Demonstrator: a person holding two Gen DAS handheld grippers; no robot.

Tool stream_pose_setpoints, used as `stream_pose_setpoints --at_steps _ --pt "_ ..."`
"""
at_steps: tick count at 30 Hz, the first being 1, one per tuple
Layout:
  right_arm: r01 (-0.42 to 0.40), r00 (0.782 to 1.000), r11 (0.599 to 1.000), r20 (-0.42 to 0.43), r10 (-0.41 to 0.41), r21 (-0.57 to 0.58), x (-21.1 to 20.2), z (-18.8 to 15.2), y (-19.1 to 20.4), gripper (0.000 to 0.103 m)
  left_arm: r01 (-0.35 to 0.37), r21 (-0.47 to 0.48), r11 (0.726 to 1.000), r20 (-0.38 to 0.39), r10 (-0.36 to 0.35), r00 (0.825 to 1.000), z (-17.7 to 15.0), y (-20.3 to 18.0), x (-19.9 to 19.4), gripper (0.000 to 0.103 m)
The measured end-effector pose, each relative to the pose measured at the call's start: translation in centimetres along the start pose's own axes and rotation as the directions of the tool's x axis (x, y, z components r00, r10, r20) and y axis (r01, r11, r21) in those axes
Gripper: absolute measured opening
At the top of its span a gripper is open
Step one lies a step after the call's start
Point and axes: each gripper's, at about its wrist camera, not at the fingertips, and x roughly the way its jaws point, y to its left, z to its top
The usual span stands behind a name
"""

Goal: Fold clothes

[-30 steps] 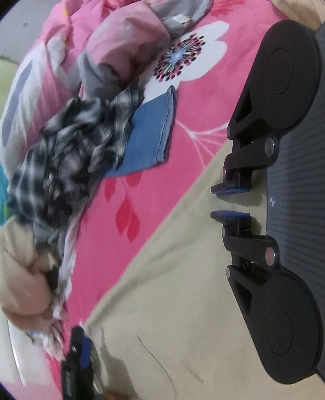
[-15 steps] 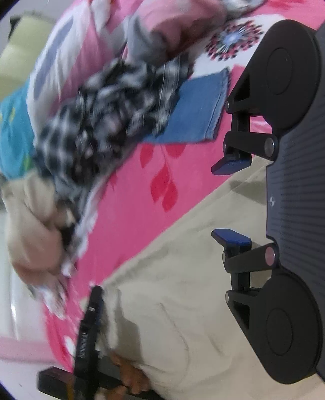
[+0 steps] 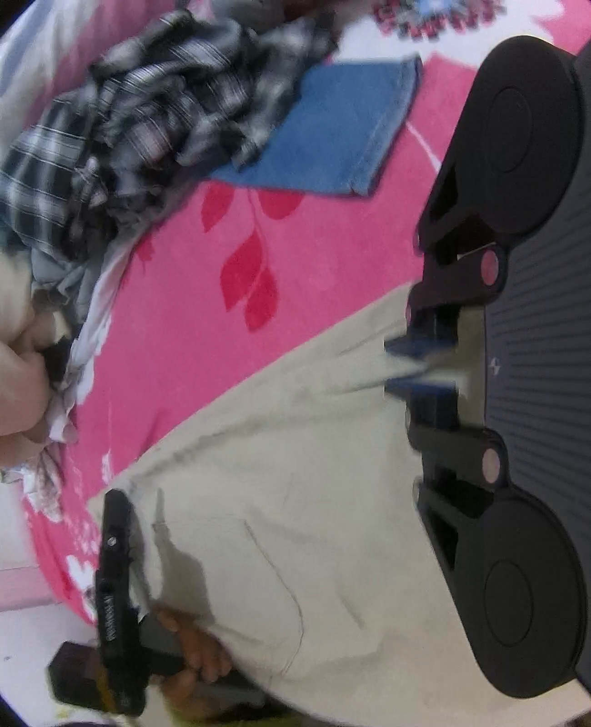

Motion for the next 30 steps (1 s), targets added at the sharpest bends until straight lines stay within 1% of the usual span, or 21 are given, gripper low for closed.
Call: stream_pose_setpoints --at_steps 2,4,5,7,11,13,16,18,21,22,24,26,27,29,30 --pt "0.077 0.997 0.997 0.031 -0.077 -0.019 -0.6 0.2 1.0 0.005 0.002 0.001 1.000 0.021 -0.002 1.000 0.0 0.0 -0.4 0.069" --pt "0.168 0.984 0.985 0.068 -0.165 -0.046 -1.2 0.3 2.1 0.005 -0.004 0.021 1.000 0.046 0.003 0.999 0.0 -0.3 -0.8 0.073" --pt "0.208 0.976 0.976 0.083 -0.203 -0.057 -1.4 0.3 2.6 0.005 -0.007 0.032 0.999 0.058 0.005 0.998 0.0 -0.5 -0.9 0.073" --pt "0.247 0.966 0.967 0.090 -0.241 -0.061 -1.3 0.3 3.0 0.005 -0.012 0.054 0.998 0.059 0.009 0.998 0.0 -0.8 -0.9 0.073" --pt "0.295 0.955 0.951 0.072 -0.289 -0.093 0.3 0.0 3.4 0.005 -0.031 0.073 0.997 0.041 0.028 0.999 0.0 -1.1 -0.6 0.073" --pt "0.337 0.941 0.937 0.065 -0.332 -0.092 1.3 -0.2 3.3 0.005 -0.036 0.077 0.996 0.034 0.034 0.999 0.0 -1.0 -0.4 0.073" --pt "0.322 0.946 0.945 0.057 -0.319 -0.053 1.9 -0.6 2.9 0.004 -0.043 0.081 0.996 0.022 0.042 0.999 0.0 -1.0 -0.2 0.073" --pt "0.333 0.942 0.942 0.065 -0.330 -0.047 2.0 -0.8 3.1 0.004 -0.053 0.081 0.995 -0.011 0.054 0.998 -0.1 -1.0 0.3 0.073" --pt "0.359 0.931 0.933 0.078 -0.356 -0.032 2.1 -1.1 3.4 0.006 -0.055 0.068 0.996 -0.038 0.058 0.998 -0.2 -0.7 0.7 0.073" --pt "0.370 0.927 0.929 0.083 -0.367 -0.021 2.0 -1.1 3.4 0.007 -0.055 0.066 0.996 -0.039 0.057 0.998 -0.2 -0.7 0.7 0.073" --pt "0.389 0.916 0.921 0.092 -0.390 0.023 1.8 -1.3 3.4 0.015 -0.058 0.069 0.996 -0.044 0.061 0.997 -0.2 -0.7 0.8 0.073" --pt "0.401 0.907 0.911 0.099 -0.409 0.095 1.4 -1.5 3.1 0.030 -0.065 0.074 0.995 -0.055 0.069 0.996 -0.3 -0.8 1.0 0.073" --pt "0.404 0.902 0.903 0.103 -0.420 0.145 1.0 -1.6 2.7 0.034 -0.068 0.076 0.995 -0.061 0.073 0.995 -0.3 -0.8 1.2 0.073" --pt "0.424 0.881 0.873 0.112 -0.459 0.242 -0.3 -2.0 2.3 0.035 -0.068 0.072 0.995 -0.065 0.073 0.995 -0.3 -0.7 1.2 0.073" --pt "0.442 0.865 0.849 0.115 -0.489 0.289 -1.3 -2.2 2.2 0.035 -0.068 0.069 0.995 -0.069 0.072 0.995 -0.3 -0.7 1.3 0.073"
